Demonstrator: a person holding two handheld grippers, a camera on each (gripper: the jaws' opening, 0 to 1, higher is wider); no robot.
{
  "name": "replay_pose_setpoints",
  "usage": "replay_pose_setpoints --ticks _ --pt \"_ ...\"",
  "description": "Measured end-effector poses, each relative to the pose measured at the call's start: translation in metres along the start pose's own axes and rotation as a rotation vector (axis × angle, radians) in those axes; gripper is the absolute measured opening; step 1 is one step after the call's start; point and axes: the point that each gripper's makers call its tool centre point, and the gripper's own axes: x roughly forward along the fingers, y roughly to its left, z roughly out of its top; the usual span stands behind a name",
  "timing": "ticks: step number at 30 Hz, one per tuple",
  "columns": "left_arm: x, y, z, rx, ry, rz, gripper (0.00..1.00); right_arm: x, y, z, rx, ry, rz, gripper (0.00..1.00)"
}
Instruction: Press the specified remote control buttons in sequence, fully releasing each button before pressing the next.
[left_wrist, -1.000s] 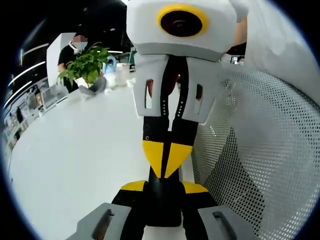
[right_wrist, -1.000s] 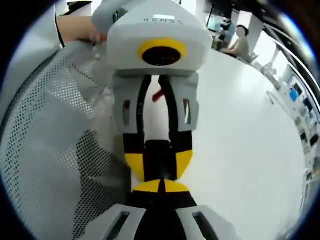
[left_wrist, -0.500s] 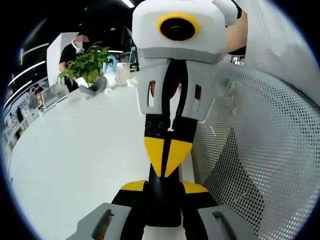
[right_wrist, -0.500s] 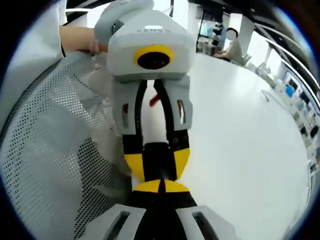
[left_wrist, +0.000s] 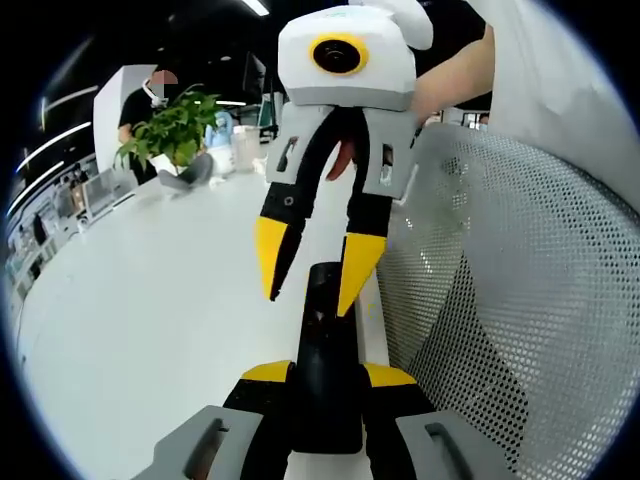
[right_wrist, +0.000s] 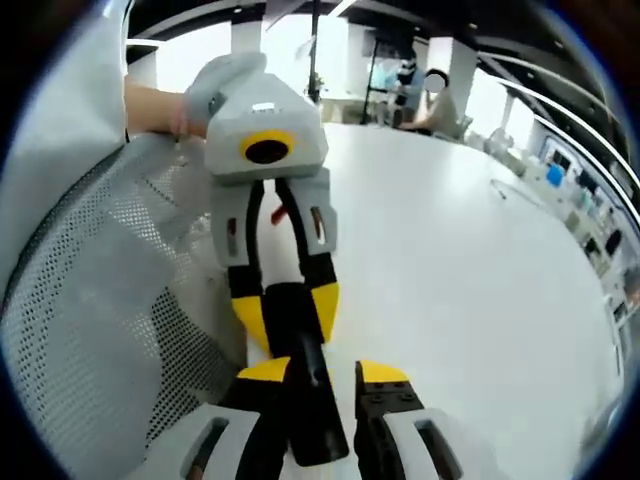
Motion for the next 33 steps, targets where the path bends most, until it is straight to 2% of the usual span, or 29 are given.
replay_pose_setpoints --ticks 11,17,20,24,28,33 --pt "0.000 0.000 0.000 -0.003 -0.001 0.005 0.25 -0.002 0.001 -0.015 0.003 0.026 0.020 0.35" --pt "0.000 0.000 0.000 -0.004 -0.004 0.005 0.25 0.001 0.008 -0.026 -0.013 0.062 0.043 0.34" --pt "0.000 0.000 0.000 -0.008 -0.001 0.008 0.25 0.002 0.009 -0.029 -0.019 0.076 0.051 0.31" --pt "0.001 0.000 0.000 -0.012 0.004 0.015 0.26 0.004 0.012 -0.032 -0.016 0.077 0.065 0.30" --pt "0.001 0.000 0.000 -0.017 0.004 0.016 0.26 0.005 0.016 -0.036 -0.014 0.098 0.093 0.25" --pt "0.001 0.000 0.000 -0.019 0.005 0.018 0.26 0.006 0.013 -0.032 -0.011 0.076 0.096 0.22"
